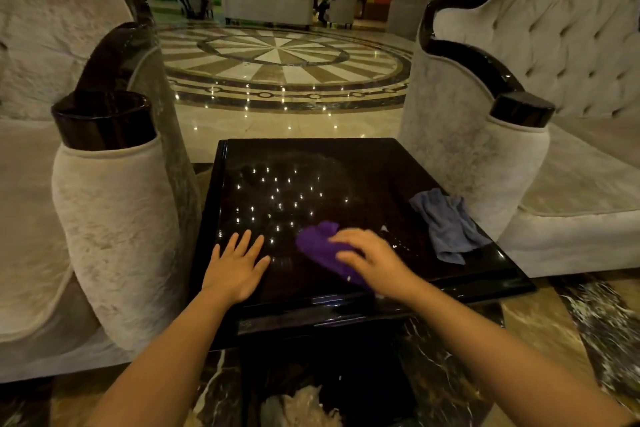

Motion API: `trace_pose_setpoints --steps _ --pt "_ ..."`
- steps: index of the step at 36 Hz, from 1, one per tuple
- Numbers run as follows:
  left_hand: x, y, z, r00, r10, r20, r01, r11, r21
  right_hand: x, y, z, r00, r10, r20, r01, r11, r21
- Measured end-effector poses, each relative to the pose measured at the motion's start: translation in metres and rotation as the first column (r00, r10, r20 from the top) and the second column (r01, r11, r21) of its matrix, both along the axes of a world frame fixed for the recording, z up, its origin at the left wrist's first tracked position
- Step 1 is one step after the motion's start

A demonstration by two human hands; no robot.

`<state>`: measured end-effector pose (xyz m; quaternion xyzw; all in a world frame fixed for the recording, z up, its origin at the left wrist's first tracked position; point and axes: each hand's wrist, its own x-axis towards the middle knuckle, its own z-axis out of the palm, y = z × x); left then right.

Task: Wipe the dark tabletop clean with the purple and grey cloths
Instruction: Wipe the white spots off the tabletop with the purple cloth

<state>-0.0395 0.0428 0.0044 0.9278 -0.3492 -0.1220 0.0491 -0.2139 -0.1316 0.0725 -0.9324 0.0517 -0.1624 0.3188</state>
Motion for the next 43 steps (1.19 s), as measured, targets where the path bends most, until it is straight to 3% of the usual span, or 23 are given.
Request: trace_pose_setpoints --steps 5,9,14,21,30,43 --pt "0.0 0.001 -0.001 1.0 -0.005 0.017 0.005 1.0 0.022 0.017 -0.057 -0.002 0.965 -0.259 0.038 0.256 0.964 0.075" --pt "0.0 0.001 -0.002 1.0 -0.005 0.024 0.004 1.0 0.022 0.02 -0.099 -0.015 0.9 -0.427 -0.09 0.431 0.902 0.025" --pt "0.001 0.003 -0.002 1.0 -0.01 0.023 0.01 1.0 0.008 0.015 -0.127 -0.031 0.805 -0.541 -0.242 0.529 0.84 -0.12" --pt "-0.001 0.002 0.0 1.0 -0.011 0.021 0.011 1.0 0.004 0.017 -0.131 -0.045 0.738 -0.576 -0.352 0.455 0.81 -0.371" --pt "-0.003 0.003 0.0 1.0 -0.008 0.029 0.008 1.0 0.002 0.015 -0.101 -0.051 0.789 -0.522 -0.323 0.421 0.843 -0.334" --pt "-0.005 0.004 0.002 1.0 -0.01 0.017 0.011 1.0 -0.015 -0.003 0.007 -0.061 0.878 -0.429 -0.211 0.361 0.884 -0.298"
